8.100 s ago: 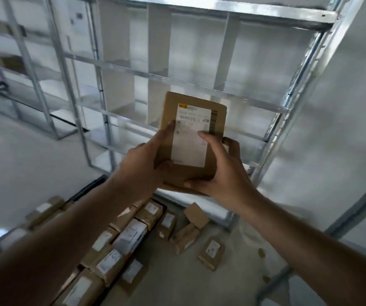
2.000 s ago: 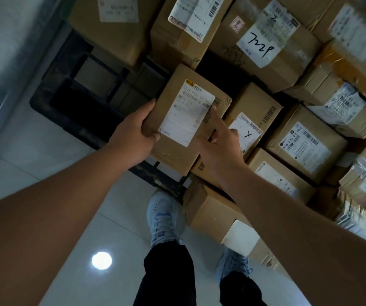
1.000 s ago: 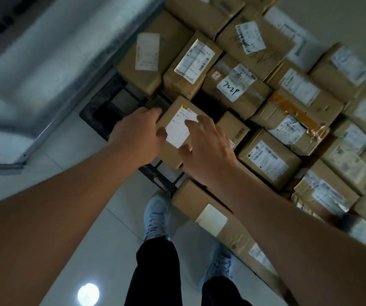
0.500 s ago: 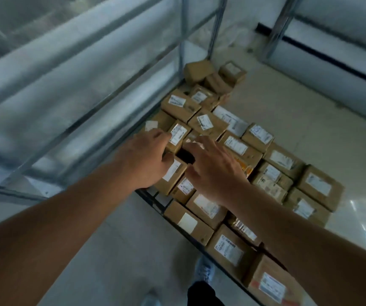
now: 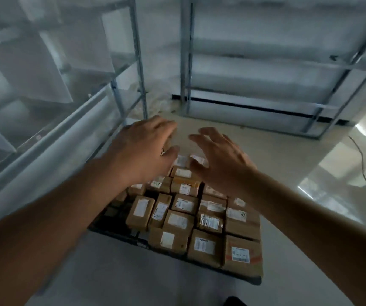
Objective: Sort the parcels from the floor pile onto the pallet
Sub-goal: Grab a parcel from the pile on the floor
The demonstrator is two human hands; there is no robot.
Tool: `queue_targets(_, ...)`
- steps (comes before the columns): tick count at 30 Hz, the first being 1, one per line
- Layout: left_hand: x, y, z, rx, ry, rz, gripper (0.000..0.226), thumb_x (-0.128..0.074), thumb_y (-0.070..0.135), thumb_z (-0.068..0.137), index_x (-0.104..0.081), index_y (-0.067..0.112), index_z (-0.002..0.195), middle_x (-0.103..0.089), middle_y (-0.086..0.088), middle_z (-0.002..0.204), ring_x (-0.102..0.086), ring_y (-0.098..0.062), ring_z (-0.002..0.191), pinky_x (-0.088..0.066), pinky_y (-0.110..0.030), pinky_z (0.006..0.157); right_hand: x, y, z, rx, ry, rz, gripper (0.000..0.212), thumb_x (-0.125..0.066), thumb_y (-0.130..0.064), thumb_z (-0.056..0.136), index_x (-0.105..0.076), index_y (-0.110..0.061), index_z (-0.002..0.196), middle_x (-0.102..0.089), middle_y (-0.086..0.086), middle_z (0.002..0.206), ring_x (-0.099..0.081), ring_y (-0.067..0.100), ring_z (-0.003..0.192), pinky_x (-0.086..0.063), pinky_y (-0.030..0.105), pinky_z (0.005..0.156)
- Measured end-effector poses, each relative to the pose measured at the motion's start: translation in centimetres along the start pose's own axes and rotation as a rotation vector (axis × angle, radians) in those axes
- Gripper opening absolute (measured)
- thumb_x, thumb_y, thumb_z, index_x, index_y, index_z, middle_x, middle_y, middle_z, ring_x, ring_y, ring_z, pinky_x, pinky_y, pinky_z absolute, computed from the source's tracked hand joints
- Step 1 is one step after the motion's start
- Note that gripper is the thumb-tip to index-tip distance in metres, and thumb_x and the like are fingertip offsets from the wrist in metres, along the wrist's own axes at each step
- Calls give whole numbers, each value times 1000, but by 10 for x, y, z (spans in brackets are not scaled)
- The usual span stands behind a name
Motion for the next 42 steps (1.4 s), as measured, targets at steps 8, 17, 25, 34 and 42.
queue_targets(8,73,163,35,-150,122,-4,71,-38,59,97,-32,25,159,-35,7,161,-49,-18,135,-46,-40,104,141,82,-98,-44,128,-94,68,-50,-58,102,-34,-29,160,-32,0,165,-41,23,145,-42,44,114)
queue_targets(17,73,362,114,-198,157,-33,68,-39,62,100,-27,33,160,-27,11,165,-42,-15,143,-41,-38,108,261,250,-181,-77,164,-131,66,-48,-59,101,-39,-30,160,-39,-3,160,-44,20,143,-42,38,112)
queue_targets(25,61,427,205,-181,111,-35,70,-36,66,98,-27,35,159,-27,15,165,-39,-13,145,-39,-38,114,300,361,-160,-87,151,-80,66,-50,-58,102,-39,-29,160,-41,-4,158,-46,19,141,-45,41,112)
queue_targets(34,-17,410,348,-68,49,4,66,-41,64,98,-31,35,156,-33,10,162,-46,-18,138,-44,-40,107,280,480,-45,-63,60,-97,59,-51,-50,104,-40,-30,159,-38,-3,160,-44,19,143,-45,43,113)
queue_targets(42,-56,416,492,-48,-47,54,66,-36,69,95,-29,40,154,-32,12,161,-39,-16,142,-40,-45,112,275,593,47,-74,24,-6,61,-51,-52,104,-37,-31,160,-36,-3,162,-43,20,143,-43,43,115)
Point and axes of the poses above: each hand's wrist, its own z-axis towards the middle knuckle, its own x-axis out of the back of the hand, y = z × x, the point moved 6 cm from there along z, towards the middle knuckle
